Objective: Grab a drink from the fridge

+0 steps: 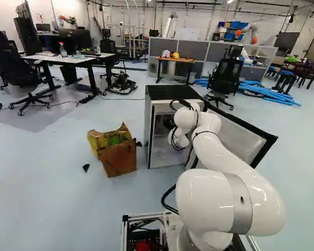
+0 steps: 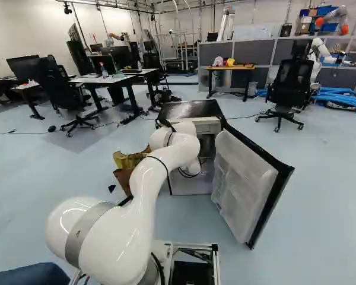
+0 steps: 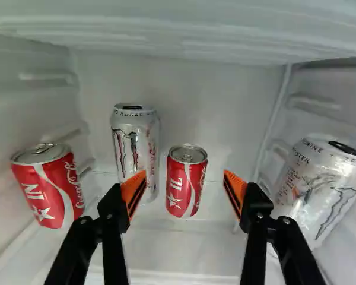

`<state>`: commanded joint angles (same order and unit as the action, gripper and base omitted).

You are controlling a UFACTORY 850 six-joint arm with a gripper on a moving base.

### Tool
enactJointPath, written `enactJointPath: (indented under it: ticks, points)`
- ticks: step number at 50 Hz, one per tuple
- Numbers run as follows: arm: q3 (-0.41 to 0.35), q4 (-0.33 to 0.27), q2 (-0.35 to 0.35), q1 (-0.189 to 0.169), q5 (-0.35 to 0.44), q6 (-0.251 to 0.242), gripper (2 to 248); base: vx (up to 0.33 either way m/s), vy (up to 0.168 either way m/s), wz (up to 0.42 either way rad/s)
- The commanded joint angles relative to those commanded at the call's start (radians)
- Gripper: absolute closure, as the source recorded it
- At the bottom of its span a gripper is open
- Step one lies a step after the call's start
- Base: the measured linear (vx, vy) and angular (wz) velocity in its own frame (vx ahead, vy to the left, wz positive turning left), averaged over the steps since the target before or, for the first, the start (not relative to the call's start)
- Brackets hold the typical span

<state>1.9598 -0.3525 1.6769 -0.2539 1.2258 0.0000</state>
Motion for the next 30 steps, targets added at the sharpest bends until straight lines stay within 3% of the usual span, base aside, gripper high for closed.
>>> enactJointPath:
  ticks: [30]
  points:
    - [0.029, 0.036, 0.017, 0.010, 0.000, 0.000, 63, 0.000, 0.000, 0.000]
